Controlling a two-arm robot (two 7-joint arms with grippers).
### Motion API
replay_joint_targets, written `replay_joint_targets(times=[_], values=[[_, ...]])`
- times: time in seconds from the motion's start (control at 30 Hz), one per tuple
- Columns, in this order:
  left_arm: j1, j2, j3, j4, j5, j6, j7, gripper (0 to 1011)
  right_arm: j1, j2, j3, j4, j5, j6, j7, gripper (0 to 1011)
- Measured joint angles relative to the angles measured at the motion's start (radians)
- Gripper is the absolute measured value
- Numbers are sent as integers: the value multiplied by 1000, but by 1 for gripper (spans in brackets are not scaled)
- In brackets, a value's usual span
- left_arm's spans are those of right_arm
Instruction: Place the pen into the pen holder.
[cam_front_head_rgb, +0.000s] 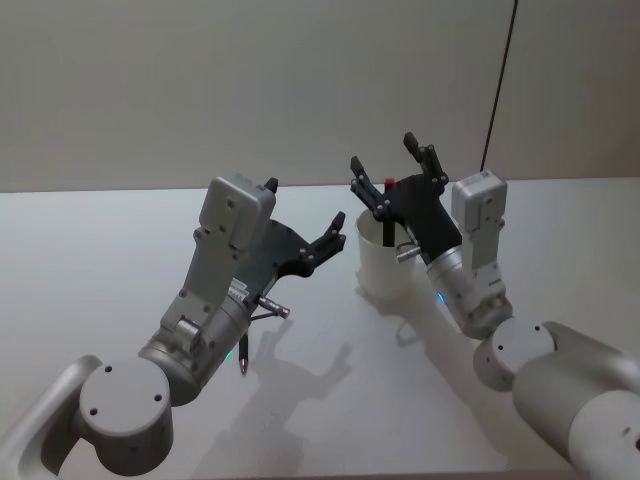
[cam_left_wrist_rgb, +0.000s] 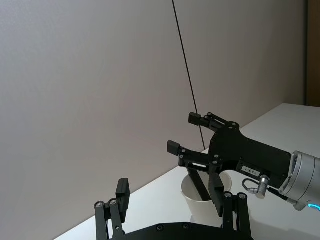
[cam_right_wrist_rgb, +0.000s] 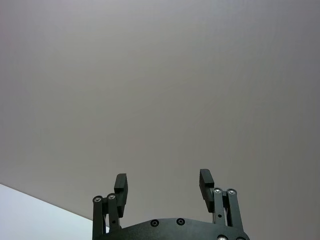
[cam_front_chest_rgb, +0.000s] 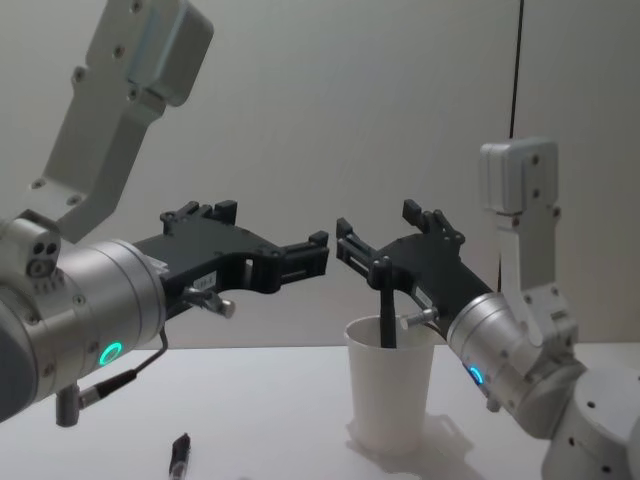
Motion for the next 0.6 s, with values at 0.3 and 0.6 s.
replay_joint_targets(times=[0.3,0.6], values=[[0,0,0,0,0,0,0,1004,6,4,17,1,-4,14,3,1001],[0,0,0,0,0,0,0,1004,13,15,48,-20,8,101,34,1001]])
